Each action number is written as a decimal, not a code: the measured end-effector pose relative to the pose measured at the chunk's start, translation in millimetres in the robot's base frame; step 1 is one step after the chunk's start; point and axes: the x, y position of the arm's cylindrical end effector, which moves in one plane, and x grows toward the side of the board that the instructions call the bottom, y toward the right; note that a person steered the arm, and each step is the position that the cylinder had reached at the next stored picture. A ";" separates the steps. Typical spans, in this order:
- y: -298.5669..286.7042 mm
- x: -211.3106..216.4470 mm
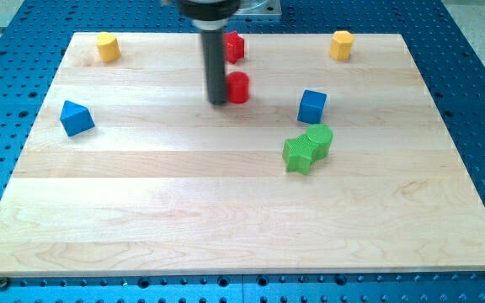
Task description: Push the red circle to the center right side of the board
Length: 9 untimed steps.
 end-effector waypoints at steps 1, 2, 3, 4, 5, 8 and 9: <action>62.5 -15.0; 50.2 -29.8; 55.4 -44.0; 58.4 -74.6; 102.9 -75.8; 192.6 -69.7; 157.0 -70.3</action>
